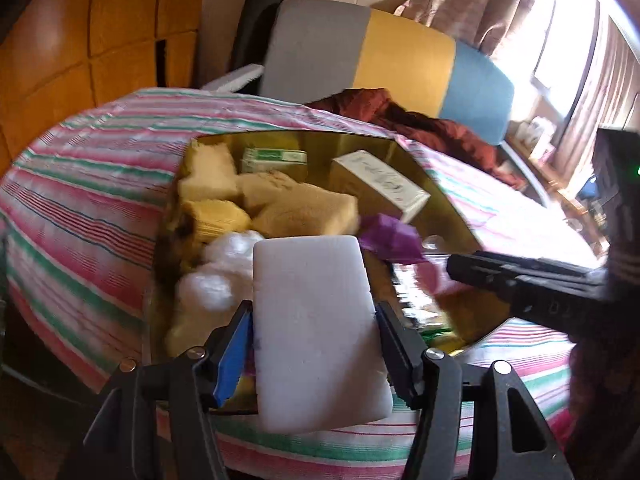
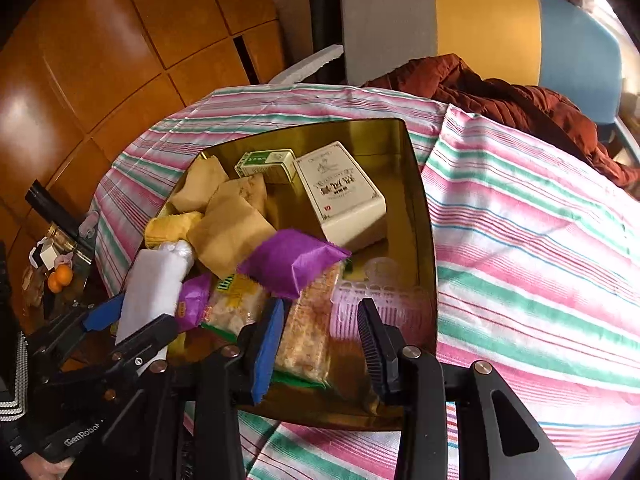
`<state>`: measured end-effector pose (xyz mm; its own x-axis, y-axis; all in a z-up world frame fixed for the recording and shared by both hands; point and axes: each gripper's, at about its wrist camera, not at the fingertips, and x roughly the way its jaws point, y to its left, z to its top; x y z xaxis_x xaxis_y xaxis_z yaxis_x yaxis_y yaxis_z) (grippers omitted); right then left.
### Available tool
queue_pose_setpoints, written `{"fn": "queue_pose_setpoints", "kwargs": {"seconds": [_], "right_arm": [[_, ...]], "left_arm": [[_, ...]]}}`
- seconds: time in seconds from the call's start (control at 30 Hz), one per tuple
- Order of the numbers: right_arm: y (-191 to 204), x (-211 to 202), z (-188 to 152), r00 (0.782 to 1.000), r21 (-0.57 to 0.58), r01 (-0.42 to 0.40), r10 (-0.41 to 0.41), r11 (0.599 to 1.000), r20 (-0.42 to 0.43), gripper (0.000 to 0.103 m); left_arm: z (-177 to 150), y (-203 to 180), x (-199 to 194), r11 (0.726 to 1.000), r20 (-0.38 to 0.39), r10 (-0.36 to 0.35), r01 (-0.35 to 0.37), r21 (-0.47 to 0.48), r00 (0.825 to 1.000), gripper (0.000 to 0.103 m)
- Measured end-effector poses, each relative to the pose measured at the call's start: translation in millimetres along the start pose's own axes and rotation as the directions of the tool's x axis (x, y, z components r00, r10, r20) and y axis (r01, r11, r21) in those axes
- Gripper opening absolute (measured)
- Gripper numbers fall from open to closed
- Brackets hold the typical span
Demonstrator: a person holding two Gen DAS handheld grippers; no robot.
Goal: Organize objects
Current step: 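Lower the soap into the gold tray with left while right lowers the purple packet in, then open both grippers and lift them away from the tray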
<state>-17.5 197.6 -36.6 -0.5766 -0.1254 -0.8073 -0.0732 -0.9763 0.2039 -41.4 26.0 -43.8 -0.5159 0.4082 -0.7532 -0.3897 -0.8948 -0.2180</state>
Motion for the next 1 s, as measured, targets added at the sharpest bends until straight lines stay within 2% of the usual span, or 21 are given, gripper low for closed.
{"fn": "queue_pose_setpoints", "kwargs": {"seconds": [0.17,0.3,0.4,0.47,0.6,0.87,1.0], "right_arm": [[-5,-3,-6,1.0,0.023,0.03,-0.03,0.999,0.008,0.047],[-10,-9,-10,0.998,0.039,0.052,-0.053,0.998,0.017,0.05],[-13,-11,-12,0.998,0.044,0.058,-0.059,0.997,0.02,0.051],[-13,-11,-14,0.998,0.043,0.06,-0.061,0.997,0.019,0.051],[-11,-10,-17,0.998,0.037,0.058,-0.058,0.998,0.017,0.055],[0,-13,-25,0.998,0.013,0.048,-0.048,0.999,0.029,0.062],[2,-14,-28,0.999,0.011,0.043,-0.044,0.999,0.031,0.066]], "left_arm": [[-1,-6,16,1.0,-0.032,-0.02,0.02,0.022,0.999,0.06],[-1,-16,24,0.994,-0.009,0.055,-0.054,0.092,0.998,0.061],[4,-15,33,0.989,0.004,0.106,-0.105,0.107,0.994,0.061],[6,-14,34,0.99,0.001,0.103,-0.102,0.101,0.995,0.06],[10,-4,22,0.999,-0.013,0.031,-0.03,0.045,0.999,0.061],[13,25,-25,0.999,0.058,0.047,-0.047,-0.006,0.997,0.061],[7,31,-36,0.998,0.061,0.055,-0.055,0.0,0.997,0.06]]}}
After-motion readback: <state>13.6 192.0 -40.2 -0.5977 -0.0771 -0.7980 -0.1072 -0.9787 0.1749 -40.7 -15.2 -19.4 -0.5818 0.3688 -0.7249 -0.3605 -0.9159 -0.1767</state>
